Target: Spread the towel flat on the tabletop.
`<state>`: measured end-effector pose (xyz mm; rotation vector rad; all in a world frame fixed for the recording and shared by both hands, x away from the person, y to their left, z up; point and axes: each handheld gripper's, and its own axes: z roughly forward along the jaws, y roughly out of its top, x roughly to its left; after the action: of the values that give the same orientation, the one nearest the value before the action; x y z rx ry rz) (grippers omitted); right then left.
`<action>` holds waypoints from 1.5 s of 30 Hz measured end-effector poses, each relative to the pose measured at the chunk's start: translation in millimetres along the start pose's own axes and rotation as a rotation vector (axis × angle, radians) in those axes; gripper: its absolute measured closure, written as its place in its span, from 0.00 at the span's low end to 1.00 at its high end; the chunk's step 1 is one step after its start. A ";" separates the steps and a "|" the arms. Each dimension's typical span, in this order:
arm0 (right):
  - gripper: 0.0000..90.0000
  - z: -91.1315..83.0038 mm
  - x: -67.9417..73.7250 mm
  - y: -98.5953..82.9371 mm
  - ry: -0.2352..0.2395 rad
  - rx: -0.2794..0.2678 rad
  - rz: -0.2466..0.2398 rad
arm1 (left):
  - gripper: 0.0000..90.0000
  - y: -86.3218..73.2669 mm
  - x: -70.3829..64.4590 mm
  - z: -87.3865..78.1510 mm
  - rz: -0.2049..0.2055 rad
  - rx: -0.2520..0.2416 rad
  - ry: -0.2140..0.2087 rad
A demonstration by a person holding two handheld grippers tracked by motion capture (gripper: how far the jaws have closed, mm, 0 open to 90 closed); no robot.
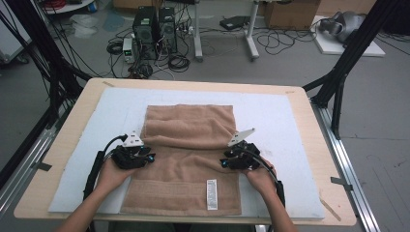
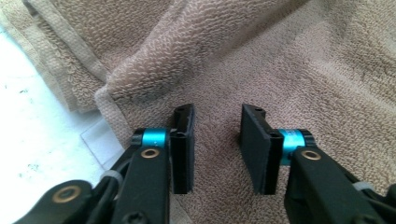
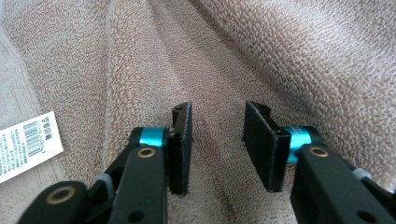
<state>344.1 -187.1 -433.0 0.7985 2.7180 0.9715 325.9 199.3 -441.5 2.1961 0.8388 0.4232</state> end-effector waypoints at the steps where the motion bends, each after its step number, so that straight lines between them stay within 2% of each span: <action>1: 0.77 0.1 -0.2 0.0 0.007 -0.003 -0.006 | 0.82 0.2 -1.5 -0.1 0.006 0.001 0.000; 4: 0.86 0.1 1.1 0.6 0.021 -0.001 -0.018 | 0.88 0.8 -2.9 -0.3 0.013 0.007 -0.005; 9: 0.92 0.2 -2.8 -0.4 0.058 -0.012 -0.011 | 0.93 0.8 -1.1 -0.8 0.001 0.006 -0.022; 14: 0.94 -2.0 -1.4 0.0 0.057 -0.009 -0.022 | 0.94 0.9 -2.3 -4.2 0.004 0.018 -0.031; 18: 0.94 -8.5 -0.1 -0.3 0.064 -0.037 -0.021 | 0.95 1.5 -4.6 -9.6 0.011 0.015 -0.034; 22: 0.94 -18.0 6.4 -1.2 0.055 -0.074 -0.041 | 0.95 1.0 -9.8 -18.2 0.014 -0.013 -0.040; 25: 0.94 -21.8 10.8 -6.3 0.059 -0.090 -0.037 | 0.95 -1.8 -14.4 -24.8 0.025 -0.015 -0.043; 28: 0.94 -23.7 13.3 -12.1 0.069 -0.106 -0.033 | 0.95 -6.7 -19.2 -32.0 0.016 -0.039 -0.051; 31: 0.94 -26.6 18.8 -15.8 0.080 -0.107 -0.033 | 0.95 -12.2 -23.6 -38.5 0.016 -0.043 -0.061; 38: 0.94 -37.2 41.5 -23.3 0.100 -0.109 -0.073 | 0.95 -25.5 -39.5 -56.5 0.029 -0.051 -0.096; 45: 0.91 -46.9 67.0 -30.9 0.152 -0.093 -0.126 | 0.95 -35.0 -56.7 -76.4 0.055 -0.051 -0.146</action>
<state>259.6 -197.4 -413.0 0.5516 2.7842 1.1643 229.2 218.6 -418.0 2.1771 0.6831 0.3029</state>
